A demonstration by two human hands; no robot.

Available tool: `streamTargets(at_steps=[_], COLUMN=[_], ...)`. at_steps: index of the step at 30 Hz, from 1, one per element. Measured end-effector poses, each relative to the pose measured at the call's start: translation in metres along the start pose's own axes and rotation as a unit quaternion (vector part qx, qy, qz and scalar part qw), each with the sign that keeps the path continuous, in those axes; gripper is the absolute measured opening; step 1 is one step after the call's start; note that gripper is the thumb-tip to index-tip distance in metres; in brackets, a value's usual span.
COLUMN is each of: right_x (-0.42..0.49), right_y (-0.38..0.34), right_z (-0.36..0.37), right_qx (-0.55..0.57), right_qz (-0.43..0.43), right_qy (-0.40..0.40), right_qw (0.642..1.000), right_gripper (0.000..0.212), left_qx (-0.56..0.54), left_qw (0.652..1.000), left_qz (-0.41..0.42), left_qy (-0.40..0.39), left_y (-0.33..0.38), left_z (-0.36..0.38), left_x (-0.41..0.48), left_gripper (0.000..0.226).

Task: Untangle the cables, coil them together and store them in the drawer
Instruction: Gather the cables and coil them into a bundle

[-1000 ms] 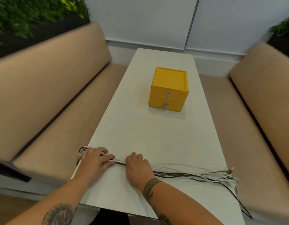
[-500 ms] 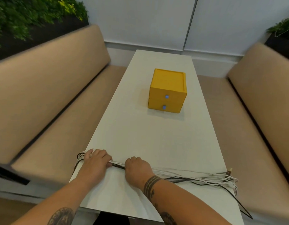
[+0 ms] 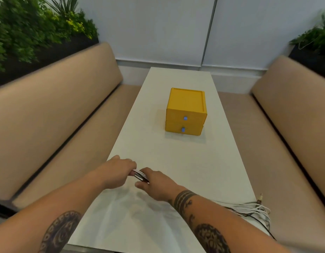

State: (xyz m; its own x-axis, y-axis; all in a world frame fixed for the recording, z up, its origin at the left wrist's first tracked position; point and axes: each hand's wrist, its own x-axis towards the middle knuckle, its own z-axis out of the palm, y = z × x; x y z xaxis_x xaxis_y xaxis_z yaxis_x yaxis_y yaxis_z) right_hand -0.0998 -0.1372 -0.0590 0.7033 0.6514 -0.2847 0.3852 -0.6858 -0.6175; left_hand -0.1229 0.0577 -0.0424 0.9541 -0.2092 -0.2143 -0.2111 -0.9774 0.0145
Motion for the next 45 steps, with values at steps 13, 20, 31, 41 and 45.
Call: streamTargets(at_steps=[13,20,31,41,45], right_x=[-0.023,-0.05,-0.099,-0.096,-0.089], right_y=[-0.023,-0.01,0.031,0.068,0.077], right_z=[-0.202,-0.275,-0.208,-0.126,-0.132], right_qx=[0.195,0.13,-0.055,-0.049,0.107], right_qz=[0.029,0.051,0.023,0.049,0.059], right_qy=[0.153,0.279,0.346,0.364,0.261], right_qw=[0.968,0.95,0.936,0.929,0.958], right_gripper=[0.027,0.025,0.017,0.019,0.029], left_qx=[-0.34,-0.795,-0.918,-0.899,-0.862], left_qw=[0.851,0.576,0.368,0.431,0.505], left_qz=[-0.035,-0.156,-0.115,-0.04,0.028], left_qy=[0.398,0.111,-0.096,-0.062,-0.017], left_y=[0.031,0.097,0.148,0.157,0.156], left_z=[-0.144,-0.202,-0.255,-0.21,-0.198], left_x=[0.076,0.103,0.139,0.157,0.142], left_gripper=[0.033,0.064,0.041,0.027,0.021])
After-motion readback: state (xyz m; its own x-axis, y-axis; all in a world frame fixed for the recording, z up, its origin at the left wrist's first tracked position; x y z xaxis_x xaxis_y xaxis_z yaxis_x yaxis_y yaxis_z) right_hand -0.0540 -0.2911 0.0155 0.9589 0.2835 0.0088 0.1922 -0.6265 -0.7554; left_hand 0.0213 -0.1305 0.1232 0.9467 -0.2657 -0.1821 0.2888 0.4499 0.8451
